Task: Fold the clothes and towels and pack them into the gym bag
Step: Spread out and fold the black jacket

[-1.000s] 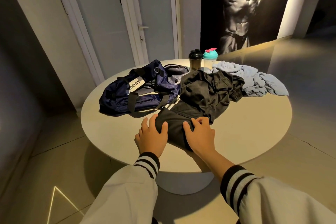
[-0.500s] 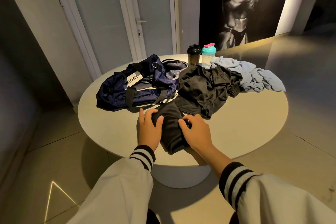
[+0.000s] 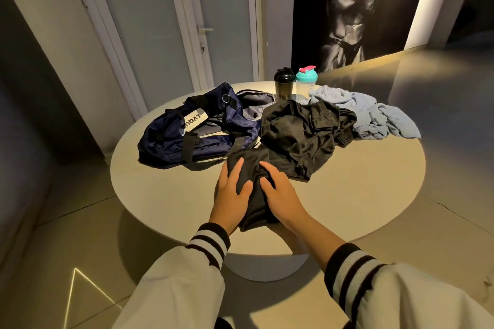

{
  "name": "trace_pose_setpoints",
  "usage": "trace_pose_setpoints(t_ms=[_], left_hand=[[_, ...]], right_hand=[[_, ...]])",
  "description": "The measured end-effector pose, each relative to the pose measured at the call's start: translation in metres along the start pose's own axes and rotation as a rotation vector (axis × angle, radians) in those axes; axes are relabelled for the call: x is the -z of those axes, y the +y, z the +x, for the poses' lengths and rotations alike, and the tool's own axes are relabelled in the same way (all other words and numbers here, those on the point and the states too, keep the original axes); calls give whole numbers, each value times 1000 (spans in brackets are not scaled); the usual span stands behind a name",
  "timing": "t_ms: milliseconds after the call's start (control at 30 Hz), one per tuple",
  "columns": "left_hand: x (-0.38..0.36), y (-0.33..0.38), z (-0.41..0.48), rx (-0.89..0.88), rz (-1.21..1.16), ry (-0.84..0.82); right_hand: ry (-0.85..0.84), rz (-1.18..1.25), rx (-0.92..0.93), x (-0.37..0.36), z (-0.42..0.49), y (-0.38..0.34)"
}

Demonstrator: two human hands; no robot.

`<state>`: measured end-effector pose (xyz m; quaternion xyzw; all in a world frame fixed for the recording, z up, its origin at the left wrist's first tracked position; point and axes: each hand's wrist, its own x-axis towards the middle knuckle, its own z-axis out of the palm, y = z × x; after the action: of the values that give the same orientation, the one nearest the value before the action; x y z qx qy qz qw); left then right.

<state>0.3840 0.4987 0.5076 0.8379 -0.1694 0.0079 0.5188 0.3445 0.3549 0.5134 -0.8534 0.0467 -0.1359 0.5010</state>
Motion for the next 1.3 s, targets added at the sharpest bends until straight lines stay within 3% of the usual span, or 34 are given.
trace_pose_setpoints(t_ms=[233, 333, 467, 667, 733, 900, 1067, 1200, 1300], left_hand=[[36, 12, 71, 92, -391, 137], [43, 9, 111, 124, -477, 91], [68, 19, 144, 240, -455, -74], [151, 43, 165, 399, -363, -152], [175, 52, 172, 451, -316, -136], [210, 66, 206, 526, -179, -51], [214, 48, 251, 532, -20, -83], [209, 25, 275, 594, 148, -102], [200, 12, 290, 604, 119, -144]], right_hand=[[55, 203, 100, -15, 80, -25], [35, 211, 91, -22, 123, -31], [-38, 270, -83, -31, 155, -49], [-209, 270, -277, -32, 175, -125], [-265, 215, -327, -27, 182, -145], [-162, 24, -414, -10, 219, -161], [-212, -119, -430, -19, 267, -147], [-414, -207, -405, -41, 294, -129], [-571, -344, -340, -55, 313, -109]])
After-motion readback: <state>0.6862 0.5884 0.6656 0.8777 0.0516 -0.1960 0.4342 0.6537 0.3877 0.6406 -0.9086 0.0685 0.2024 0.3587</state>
